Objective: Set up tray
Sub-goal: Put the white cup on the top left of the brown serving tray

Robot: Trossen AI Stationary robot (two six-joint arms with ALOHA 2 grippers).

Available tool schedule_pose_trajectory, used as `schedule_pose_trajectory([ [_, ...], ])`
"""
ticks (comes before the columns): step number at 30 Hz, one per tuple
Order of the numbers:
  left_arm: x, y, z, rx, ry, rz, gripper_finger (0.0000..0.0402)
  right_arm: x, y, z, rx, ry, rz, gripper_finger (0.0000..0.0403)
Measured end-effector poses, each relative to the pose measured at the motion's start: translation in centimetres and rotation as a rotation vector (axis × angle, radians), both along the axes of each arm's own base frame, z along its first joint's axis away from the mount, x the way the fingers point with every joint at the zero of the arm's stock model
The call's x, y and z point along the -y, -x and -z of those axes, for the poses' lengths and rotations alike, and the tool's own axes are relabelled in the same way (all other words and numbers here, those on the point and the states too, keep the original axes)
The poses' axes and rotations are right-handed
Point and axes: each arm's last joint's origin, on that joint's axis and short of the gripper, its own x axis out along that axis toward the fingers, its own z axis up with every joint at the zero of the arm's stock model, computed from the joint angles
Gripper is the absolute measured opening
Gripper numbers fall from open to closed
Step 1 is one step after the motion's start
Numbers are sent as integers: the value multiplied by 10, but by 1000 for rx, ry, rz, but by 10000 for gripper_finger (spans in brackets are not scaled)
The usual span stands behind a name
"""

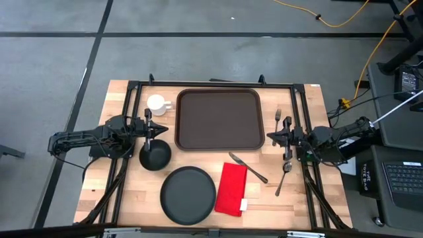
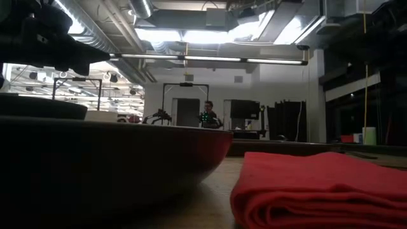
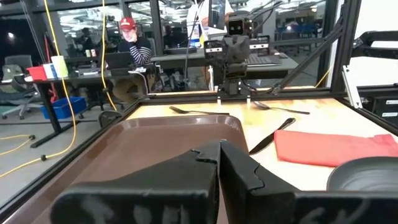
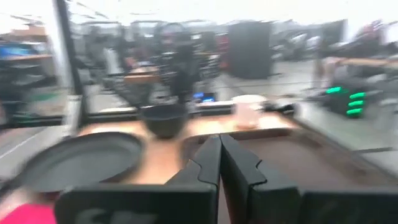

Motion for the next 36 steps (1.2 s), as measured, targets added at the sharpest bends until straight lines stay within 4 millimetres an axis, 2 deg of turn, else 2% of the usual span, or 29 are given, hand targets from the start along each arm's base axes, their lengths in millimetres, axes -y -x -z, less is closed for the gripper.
schedule_pose_trajectory([
  [7, -2, 1, -6, 44, 11, -67, 1, 1, 1, -5, 32, 17, 22, 6],
  [12, -4, -2, -11, 91, 7, -108, 1, 3, 5, -23, 62, 95, 46, 4],
  [17, -8, -7, -8, 51, 18, -215, 1, 7, 7, -33, 74, 165, 87, 10],
  [20, -10, -12, -6, 27, 26, -273, 1, 8, 7, -34, 91, 127, 101, 11],
  [26, -11, -19, -6, 19, 4, -278, 2, 10, 7, -35, 120, 8, 111, 12],
  [30, -13, -25, -20, 24, 19, -282, 1, 10, 6, -37, 126, -58, 97, 13],
  [33, -14, -31, -37, 24, 2, -285, 2, 10, 5, -44, 113, -58, 97, 13],
  [36, -16, -37, -50, -46, -23, -316, 2, 9, 2, -55, 89, -41, 98, 13],
])
